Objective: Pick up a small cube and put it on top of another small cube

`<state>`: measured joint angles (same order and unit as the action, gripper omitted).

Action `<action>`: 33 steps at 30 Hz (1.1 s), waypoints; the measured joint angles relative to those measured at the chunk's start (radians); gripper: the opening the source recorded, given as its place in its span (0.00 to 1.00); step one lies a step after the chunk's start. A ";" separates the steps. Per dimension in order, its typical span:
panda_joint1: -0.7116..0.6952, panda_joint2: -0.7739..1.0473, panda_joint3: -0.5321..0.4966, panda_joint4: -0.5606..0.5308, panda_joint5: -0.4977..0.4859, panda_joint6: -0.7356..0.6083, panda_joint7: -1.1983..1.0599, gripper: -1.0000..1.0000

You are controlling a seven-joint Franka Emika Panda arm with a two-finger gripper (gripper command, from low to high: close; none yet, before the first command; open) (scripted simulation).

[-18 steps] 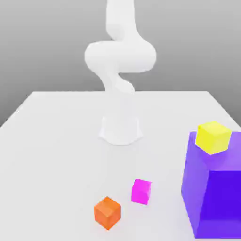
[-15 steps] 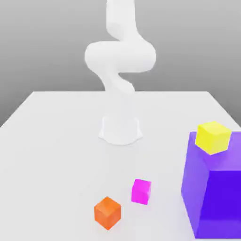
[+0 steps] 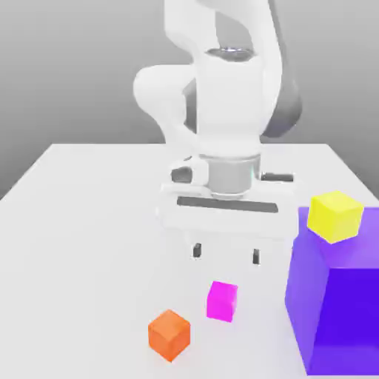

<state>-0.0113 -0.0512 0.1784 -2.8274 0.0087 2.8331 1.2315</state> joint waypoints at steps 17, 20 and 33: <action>0.116 0.299 -0.140 0.006 -0.136 0.237 0.134 0.00; 0.084 0.202 -0.096 -0.013 -0.086 0.158 0.097 0.00; 0.046 0.182 -0.097 0.278 -0.208 -0.251 -0.251 0.00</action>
<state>0.0347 0.1312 0.0811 -2.5491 -0.1997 2.5817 0.9800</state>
